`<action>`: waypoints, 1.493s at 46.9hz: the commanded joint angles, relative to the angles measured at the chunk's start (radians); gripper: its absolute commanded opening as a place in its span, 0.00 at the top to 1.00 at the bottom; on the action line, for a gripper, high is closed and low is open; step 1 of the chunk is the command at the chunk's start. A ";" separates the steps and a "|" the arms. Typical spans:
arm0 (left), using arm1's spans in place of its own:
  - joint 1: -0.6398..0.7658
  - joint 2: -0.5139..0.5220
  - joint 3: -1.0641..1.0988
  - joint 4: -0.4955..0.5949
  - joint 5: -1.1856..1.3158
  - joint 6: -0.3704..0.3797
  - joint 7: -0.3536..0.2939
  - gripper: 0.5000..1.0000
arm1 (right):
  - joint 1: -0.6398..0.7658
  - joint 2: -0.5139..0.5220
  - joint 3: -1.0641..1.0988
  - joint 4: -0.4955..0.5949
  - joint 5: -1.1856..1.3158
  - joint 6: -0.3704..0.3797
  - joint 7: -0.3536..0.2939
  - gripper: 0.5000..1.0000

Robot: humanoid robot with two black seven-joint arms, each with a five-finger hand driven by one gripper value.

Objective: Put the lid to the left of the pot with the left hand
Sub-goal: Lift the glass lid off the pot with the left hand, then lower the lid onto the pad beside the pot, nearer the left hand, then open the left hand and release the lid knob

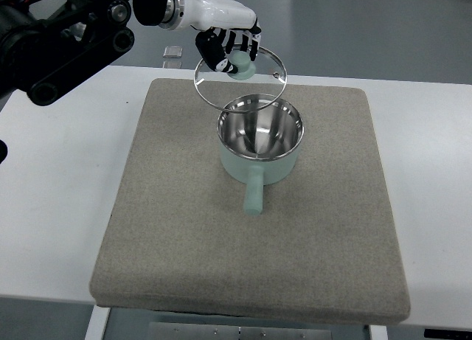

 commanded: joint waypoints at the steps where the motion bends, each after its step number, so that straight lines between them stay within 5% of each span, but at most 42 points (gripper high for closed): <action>1: 0.012 0.052 -0.003 -0.017 0.000 0.000 -0.001 1.00 | 0.002 0.000 0.001 0.000 0.000 0.000 0.000 0.15; 25: 0.173 0.204 -0.004 -0.013 -0.014 0.000 -0.001 1.00 | 0.000 0.000 0.001 0.000 0.000 0.000 0.000 0.15; 65: 0.310 0.100 0.071 0.073 0.040 0.187 -0.001 1.00 | 0.000 0.000 0.001 0.000 0.000 0.000 0.000 0.15; 70: 0.315 0.092 0.072 0.075 0.042 0.218 -0.001 0.53 | 0.000 0.000 0.001 0.000 0.000 0.000 0.000 0.15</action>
